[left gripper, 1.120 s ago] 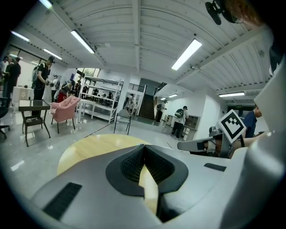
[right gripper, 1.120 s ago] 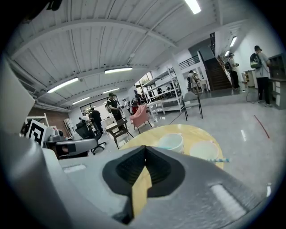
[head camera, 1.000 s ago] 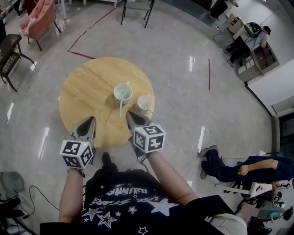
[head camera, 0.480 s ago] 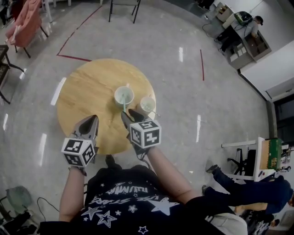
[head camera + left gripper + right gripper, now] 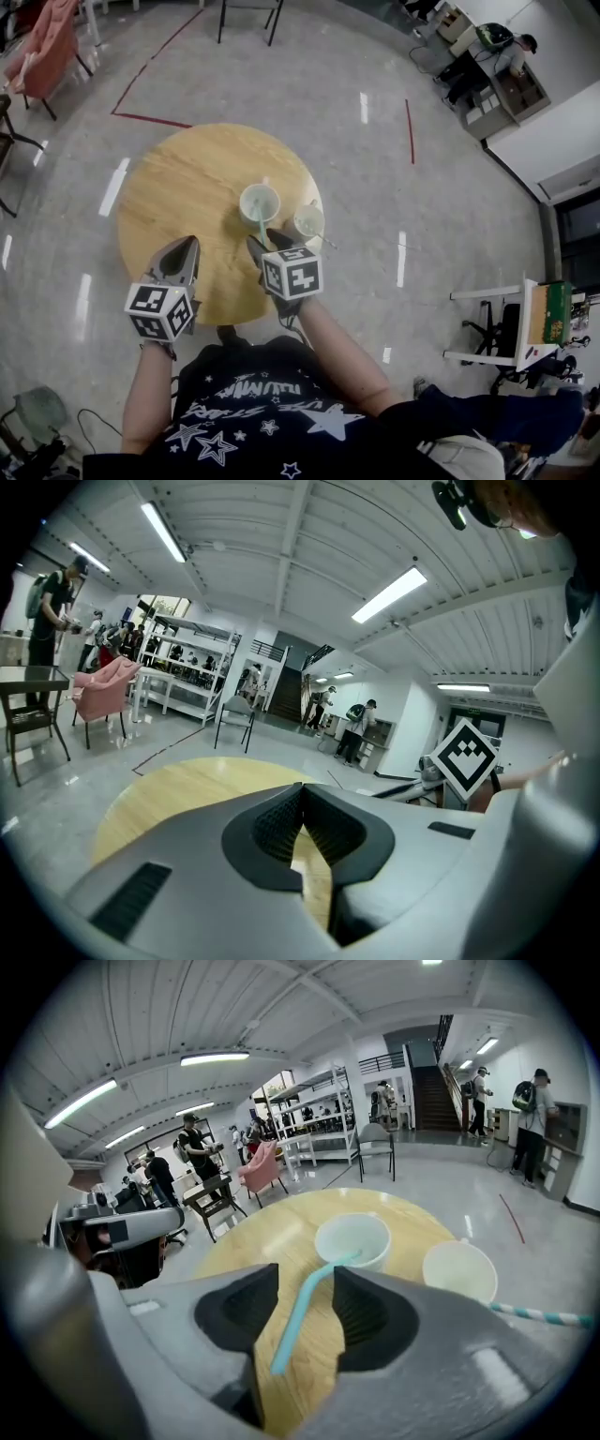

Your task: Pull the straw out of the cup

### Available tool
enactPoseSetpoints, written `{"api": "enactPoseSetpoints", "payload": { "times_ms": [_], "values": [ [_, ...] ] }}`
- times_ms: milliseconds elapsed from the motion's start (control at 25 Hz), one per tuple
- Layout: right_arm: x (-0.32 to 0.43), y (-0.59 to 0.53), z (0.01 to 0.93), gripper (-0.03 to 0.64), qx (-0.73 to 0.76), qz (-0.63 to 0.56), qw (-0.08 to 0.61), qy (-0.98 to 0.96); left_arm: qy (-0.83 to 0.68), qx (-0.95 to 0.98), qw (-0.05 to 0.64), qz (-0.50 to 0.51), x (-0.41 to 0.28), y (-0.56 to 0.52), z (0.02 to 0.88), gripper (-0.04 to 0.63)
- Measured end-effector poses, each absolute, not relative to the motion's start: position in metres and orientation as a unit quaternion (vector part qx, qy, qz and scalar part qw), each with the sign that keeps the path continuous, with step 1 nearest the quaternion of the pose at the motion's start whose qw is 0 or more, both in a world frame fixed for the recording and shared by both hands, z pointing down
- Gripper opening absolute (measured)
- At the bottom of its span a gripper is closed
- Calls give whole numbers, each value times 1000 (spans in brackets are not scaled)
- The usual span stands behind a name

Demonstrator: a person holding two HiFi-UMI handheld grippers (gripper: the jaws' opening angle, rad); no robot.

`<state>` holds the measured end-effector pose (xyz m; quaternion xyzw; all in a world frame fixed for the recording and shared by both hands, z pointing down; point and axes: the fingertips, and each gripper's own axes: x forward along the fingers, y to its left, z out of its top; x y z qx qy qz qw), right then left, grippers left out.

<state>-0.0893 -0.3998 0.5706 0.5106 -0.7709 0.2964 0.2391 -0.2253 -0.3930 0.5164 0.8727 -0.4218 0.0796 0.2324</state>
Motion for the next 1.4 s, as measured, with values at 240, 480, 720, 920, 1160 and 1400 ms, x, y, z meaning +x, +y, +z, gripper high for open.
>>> {"api": "enactPoseSetpoints", "payload": {
  "times_ms": [240,480,720,920,1160,1400],
  "values": [
    [-90,-409,578,176,515,296,256,-763,-427,868,242,76,-236,-402,521,6],
    [-84,-408,582,84,520,291,279,-753,-433,866,238,73,-238,-403,521,6],
    [-80,-410,582,46,528,289,280,-748,-434,866,238,75,-238,-403,521,6],
    [-70,-406,577,31,536,284,271,-748,-439,865,232,72,-234,-397,518,6],
    [-60,-399,569,31,531,280,262,-756,-444,863,229,70,-222,-387,512,6],
    [-55,-396,558,31,524,269,248,-769,-453,860,224,69,-212,-375,508,6]
  ]
}}
